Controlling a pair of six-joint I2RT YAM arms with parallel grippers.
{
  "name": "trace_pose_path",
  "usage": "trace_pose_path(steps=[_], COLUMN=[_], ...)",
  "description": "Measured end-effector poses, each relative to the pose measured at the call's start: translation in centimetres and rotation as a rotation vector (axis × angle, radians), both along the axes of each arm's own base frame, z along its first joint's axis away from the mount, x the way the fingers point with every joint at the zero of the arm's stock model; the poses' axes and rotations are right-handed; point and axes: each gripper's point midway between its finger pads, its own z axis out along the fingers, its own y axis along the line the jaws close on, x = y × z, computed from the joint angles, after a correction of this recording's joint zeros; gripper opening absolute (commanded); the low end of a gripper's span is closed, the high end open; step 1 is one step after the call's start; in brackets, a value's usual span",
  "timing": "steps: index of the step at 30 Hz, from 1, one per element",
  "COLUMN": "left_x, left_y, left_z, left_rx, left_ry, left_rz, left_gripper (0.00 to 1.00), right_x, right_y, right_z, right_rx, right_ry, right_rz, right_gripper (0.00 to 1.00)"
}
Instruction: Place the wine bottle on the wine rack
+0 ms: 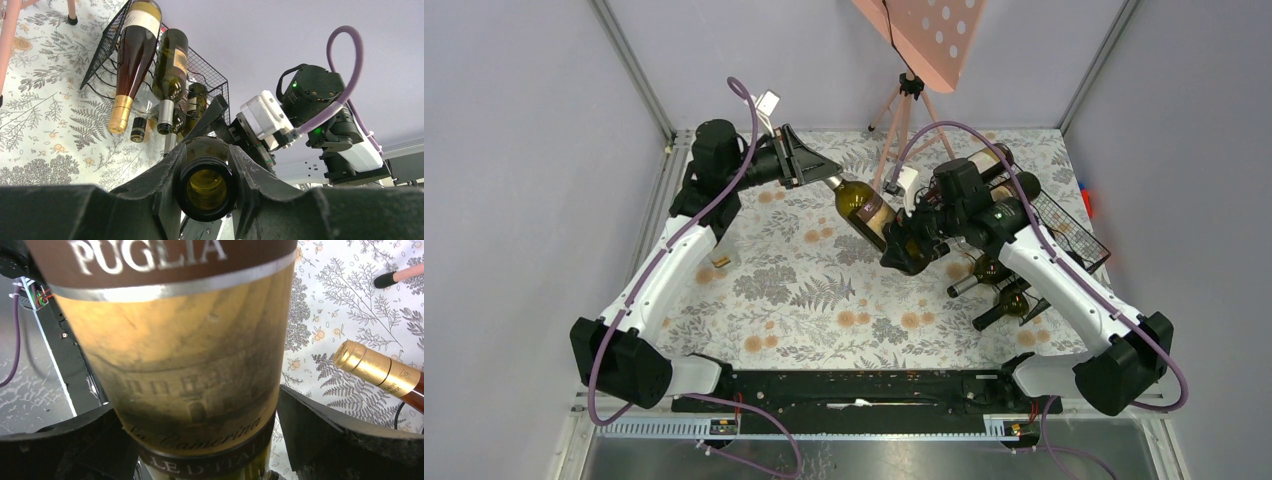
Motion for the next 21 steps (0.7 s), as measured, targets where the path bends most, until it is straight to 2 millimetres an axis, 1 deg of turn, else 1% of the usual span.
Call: trace_pose_path(steps=[3, 6, 8, 10, 13, 15, 16, 17, 19, 20, 21], left_x=[0.05, 0.08, 0.1, 0.13, 0.25, 0.28, 0.27, 0.27, 0.25, 0.24, 0.22], left_y=[-0.04, -0.08, -0.1, -0.13, -0.11, -0.09, -0.08, -0.09, -0.1, -0.1, -0.1], left_z=[0.4, 0.75, 0.86, 0.74, 0.23, 0.11, 0.08, 0.1, 0.06, 0.01, -0.05], left_rx=[-0.01, -0.021, -0.026, -0.03, -0.032, -0.035, -0.034, -0.035, -0.032, -0.03, -0.027], left_ry=[-0.013, -0.02, -0.023, -0.023, -0.01, -0.003, -0.002, -0.003, -0.005, -0.007, -0.01], left_rz=[0.0, 0.0, -0.001, -0.001, 0.003, 0.004, 0.004, 0.004, 0.002, 0.001, 0.0], left_gripper=[0.0, 0.0, 0.0, 0.0, 0.0, 0.0, 0.0, 0.03, 0.17, 0.24, 0.34], right_x=[0.15, 0.19, 0.2, 0.18, 0.16, -0.02, -0.08, -0.07, -0.08, -0.08, -0.1], right_y=[-0.17, -0.2, -0.19, -0.2, -0.17, -0.12, -0.12, -0.13, -0.15, -0.16, -0.2], right_z=[-0.5, -0.54, -0.53, -0.54, -0.54, -0.6, -0.64, -0.64, -0.67, -0.67, -0.72], right_rx=[-0.011, -0.013, -0.013, -0.014, -0.014, -0.018, -0.02, -0.02, -0.022, -0.023, -0.026], right_ry=[-0.001, -0.002, -0.002, -0.002, -0.004, -0.008, -0.005, -0.007, -0.009, -0.01, -0.011], right_rz=[-0.01, -0.012, -0.012, -0.012, -0.008, 0.005, 0.005, 0.006, 0.009, 0.01, 0.012], right_gripper=[1.0, 0.98, 0.95, 0.86, 0.68, 0.53, 0.43, 0.32, 0.1, 0.03, 0.0])
